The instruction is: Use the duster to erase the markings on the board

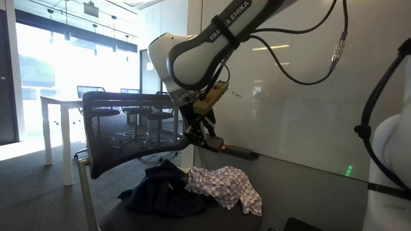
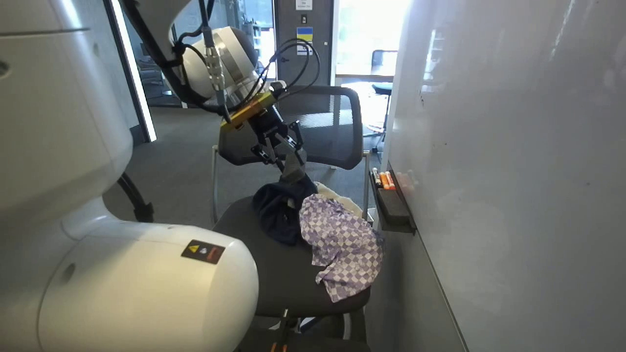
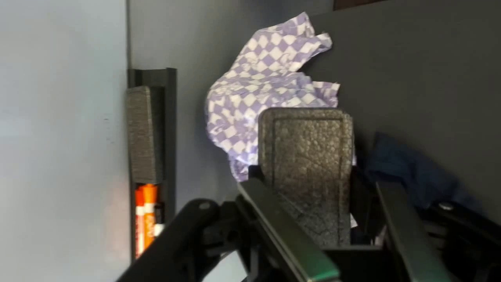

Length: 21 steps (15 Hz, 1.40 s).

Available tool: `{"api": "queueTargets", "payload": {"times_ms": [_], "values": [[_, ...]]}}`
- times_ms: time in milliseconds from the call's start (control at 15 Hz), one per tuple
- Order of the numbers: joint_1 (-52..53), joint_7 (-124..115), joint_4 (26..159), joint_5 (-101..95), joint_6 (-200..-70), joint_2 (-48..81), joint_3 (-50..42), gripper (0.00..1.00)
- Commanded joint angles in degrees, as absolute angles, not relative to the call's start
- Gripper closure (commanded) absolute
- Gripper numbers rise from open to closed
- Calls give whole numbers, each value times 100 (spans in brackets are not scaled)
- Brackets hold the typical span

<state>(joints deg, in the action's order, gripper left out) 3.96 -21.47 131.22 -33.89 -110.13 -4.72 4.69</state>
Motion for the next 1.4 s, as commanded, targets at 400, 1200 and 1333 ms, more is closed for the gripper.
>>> {"api": "queueTargets", "payload": {"times_ms": [400, 1200, 1333], "values": [[348, 225, 14463, -1648, -12765, 245, 351, 71], [-24, 3544, 14003, 48, -12184, 1182, 495, 71], [2, 3511, 14005, -87, -12474, 1187, 463, 71]]}}
